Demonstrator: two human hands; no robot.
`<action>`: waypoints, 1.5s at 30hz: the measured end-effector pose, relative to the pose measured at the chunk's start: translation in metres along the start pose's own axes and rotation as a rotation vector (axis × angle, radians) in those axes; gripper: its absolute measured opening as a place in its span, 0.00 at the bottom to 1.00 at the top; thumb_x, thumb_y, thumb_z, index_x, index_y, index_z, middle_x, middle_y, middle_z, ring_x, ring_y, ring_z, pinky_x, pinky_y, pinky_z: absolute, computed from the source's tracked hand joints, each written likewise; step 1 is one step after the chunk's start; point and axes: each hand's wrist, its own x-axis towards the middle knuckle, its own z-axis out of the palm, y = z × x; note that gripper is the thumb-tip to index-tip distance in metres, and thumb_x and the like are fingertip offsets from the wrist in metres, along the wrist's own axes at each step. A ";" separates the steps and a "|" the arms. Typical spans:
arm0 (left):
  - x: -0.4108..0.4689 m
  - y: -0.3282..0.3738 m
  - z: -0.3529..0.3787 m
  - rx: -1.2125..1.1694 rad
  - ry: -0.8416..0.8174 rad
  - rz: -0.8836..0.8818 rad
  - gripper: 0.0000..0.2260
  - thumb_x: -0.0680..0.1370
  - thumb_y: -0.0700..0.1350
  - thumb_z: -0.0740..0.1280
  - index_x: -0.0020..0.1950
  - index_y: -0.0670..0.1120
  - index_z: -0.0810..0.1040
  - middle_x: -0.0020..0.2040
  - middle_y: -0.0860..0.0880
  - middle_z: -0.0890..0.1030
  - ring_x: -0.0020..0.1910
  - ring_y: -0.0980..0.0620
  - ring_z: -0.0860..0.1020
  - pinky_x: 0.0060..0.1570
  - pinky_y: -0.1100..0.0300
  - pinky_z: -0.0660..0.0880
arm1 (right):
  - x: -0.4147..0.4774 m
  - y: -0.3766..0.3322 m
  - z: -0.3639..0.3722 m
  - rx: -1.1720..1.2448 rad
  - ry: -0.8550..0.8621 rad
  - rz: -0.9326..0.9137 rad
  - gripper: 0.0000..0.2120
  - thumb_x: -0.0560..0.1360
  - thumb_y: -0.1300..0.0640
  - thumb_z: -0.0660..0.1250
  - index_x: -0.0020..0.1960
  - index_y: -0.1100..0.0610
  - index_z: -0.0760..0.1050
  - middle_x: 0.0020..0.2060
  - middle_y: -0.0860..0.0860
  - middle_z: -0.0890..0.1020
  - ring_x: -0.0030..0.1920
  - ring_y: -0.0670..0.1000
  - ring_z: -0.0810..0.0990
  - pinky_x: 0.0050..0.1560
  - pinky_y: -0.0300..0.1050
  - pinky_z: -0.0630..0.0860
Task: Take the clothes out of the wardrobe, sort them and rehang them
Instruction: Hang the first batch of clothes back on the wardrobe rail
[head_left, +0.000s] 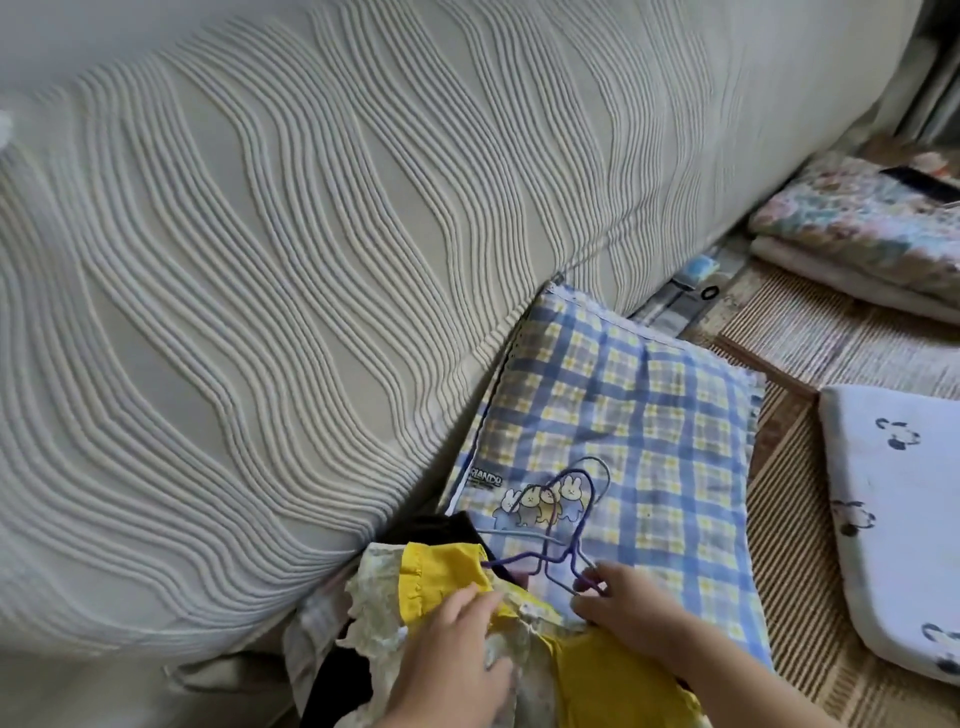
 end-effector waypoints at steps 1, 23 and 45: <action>-0.005 0.005 -0.005 -0.011 0.034 0.022 0.28 0.75 0.53 0.63 0.73 0.62 0.59 0.75 0.57 0.57 0.72 0.55 0.60 0.71 0.55 0.59 | -0.010 -0.005 0.000 0.045 -0.012 -0.003 0.08 0.73 0.50 0.68 0.52 0.48 0.76 0.46 0.43 0.79 0.43 0.39 0.76 0.36 0.28 0.70; -0.359 0.037 -0.147 -0.459 0.855 0.293 0.09 0.80 0.49 0.60 0.57 0.50 0.77 0.53 0.50 0.82 0.54 0.51 0.80 0.56 0.55 0.75 | -0.409 -0.222 0.063 0.095 0.185 -0.553 0.17 0.66 0.42 0.74 0.35 0.53 0.73 0.25 0.44 0.72 0.27 0.40 0.66 0.28 0.36 0.62; -0.788 -0.010 -0.180 -0.713 1.164 0.587 0.14 0.78 0.34 0.60 0.52 0.53 0.76 0.44 0.55 0.84 0.47 0.61 0.82 0.50 0.68 0.75 | -0.772 -0.322 0.166 -0.110 -0.023 -0.922 0.08 0.79 0.56 0.59 0.46 0.57 0.75 0.38 0.51 0.86 0.27 0.52 0.79 0.28 0.41 0.68</action>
